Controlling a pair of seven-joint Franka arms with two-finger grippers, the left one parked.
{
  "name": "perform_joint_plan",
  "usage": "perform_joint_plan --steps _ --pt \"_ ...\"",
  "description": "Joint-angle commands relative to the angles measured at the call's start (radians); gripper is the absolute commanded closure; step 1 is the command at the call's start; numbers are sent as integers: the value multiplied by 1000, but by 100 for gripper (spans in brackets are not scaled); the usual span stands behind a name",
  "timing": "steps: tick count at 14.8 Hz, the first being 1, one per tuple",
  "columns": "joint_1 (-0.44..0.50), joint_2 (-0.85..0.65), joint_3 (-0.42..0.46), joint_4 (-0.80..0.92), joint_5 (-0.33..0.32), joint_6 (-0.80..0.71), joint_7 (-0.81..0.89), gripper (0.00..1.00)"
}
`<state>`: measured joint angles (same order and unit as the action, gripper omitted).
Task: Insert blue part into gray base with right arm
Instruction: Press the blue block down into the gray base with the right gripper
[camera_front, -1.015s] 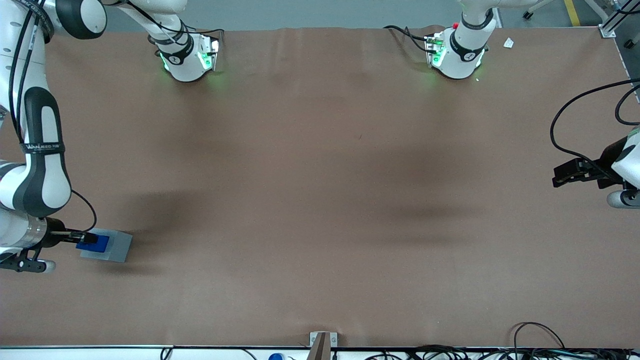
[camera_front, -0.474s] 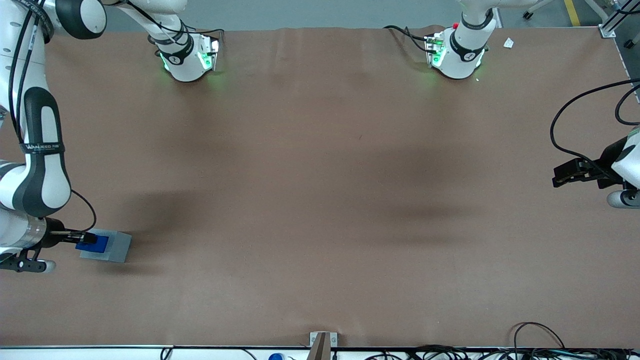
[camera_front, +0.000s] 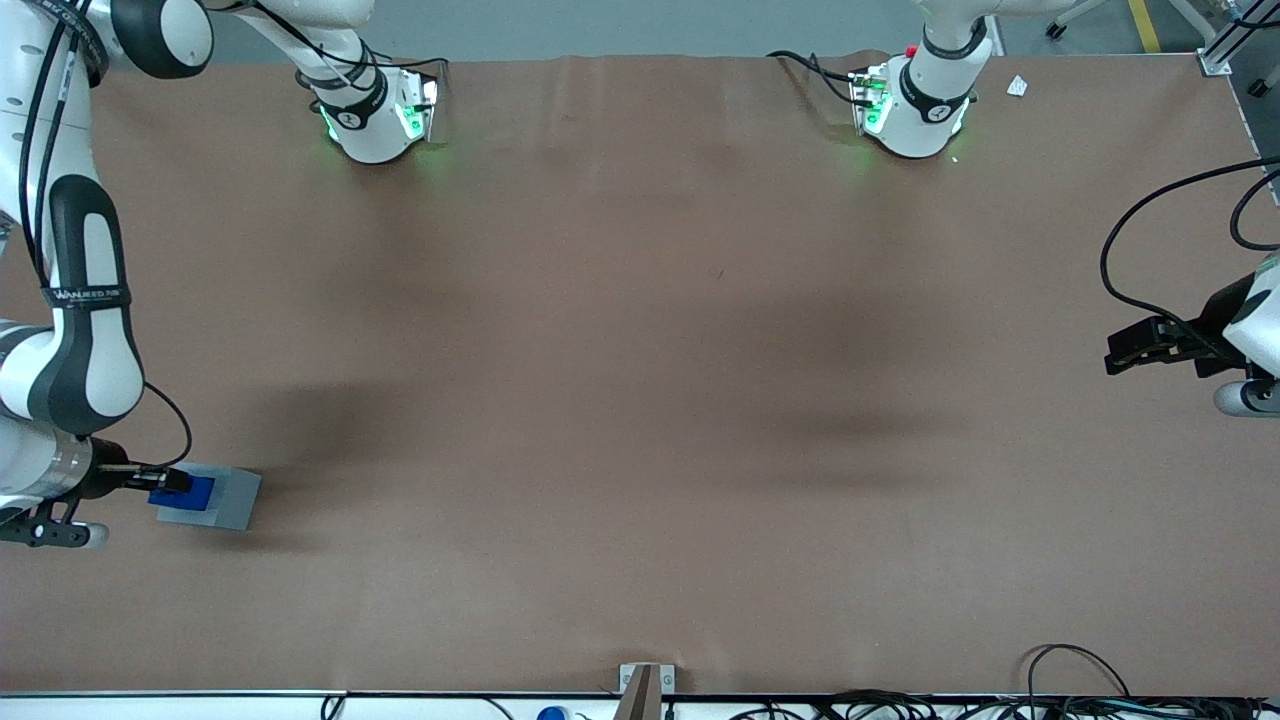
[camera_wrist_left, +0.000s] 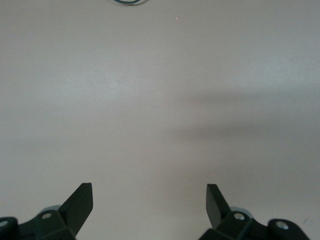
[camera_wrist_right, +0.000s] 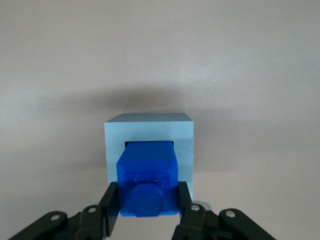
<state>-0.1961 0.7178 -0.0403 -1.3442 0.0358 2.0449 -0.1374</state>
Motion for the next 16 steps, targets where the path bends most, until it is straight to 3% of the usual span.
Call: perform_joint_plan --steps 1,16 --pt "-16 54 13 -10 4 72 -19 99" --pt "-5 63 14 -18 1 70 -10 98"
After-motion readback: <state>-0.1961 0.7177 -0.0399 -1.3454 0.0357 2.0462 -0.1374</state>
